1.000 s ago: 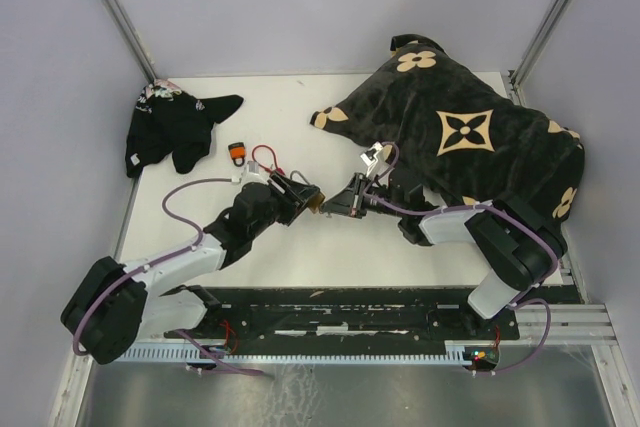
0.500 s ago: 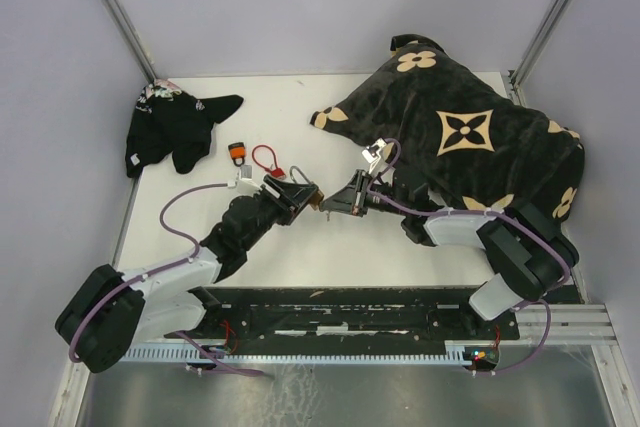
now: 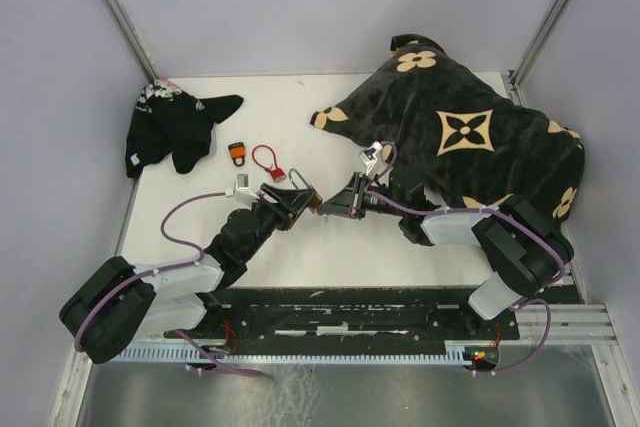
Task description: Unlock with the key
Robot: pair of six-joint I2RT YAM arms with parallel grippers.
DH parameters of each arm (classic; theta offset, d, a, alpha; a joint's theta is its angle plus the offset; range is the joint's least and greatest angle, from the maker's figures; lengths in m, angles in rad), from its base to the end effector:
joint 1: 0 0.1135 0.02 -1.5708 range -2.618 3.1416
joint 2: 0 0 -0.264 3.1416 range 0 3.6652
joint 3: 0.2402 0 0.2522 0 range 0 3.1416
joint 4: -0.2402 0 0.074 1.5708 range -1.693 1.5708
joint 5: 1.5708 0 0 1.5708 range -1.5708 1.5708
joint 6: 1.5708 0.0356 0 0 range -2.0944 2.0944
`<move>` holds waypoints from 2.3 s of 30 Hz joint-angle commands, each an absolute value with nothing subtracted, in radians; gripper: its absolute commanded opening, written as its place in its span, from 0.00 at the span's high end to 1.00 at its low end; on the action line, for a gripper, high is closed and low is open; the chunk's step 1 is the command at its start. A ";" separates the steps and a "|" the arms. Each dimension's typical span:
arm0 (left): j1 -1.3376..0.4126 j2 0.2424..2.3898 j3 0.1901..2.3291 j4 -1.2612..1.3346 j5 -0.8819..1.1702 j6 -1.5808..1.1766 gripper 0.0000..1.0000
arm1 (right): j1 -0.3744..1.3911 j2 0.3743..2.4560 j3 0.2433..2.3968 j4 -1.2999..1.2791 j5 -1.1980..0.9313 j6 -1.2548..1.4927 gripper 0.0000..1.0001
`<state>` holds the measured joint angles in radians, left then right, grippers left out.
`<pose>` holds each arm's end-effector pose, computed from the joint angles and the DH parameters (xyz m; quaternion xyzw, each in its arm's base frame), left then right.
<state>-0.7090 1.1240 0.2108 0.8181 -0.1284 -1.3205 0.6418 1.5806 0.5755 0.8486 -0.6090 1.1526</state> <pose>0.1638 -0.1345 0.1840 -0.2634 0.6912 -0.5451 0.3947 0.2333 0.1998 0.1868 -0.0052 0.7509 0.6266 0.2085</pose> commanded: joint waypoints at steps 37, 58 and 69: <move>-0.740 1.029 0.123 0.706 -0.237 -1.406 0.11 | 0.638 1.708 0.576 1.073 -0.550 1.238 0.98; -0.746 1.313 0.110 0.705 -0.208 -1.629 0.10 | 0.664 1.847 0.533 1.014 -0.508 1.140 0.97; -0.744 1.199 0.095 0.540 -0.276 -1.543 0.10 | 0.666 1.776 0.559 0.715 -0.471 0.886 0.71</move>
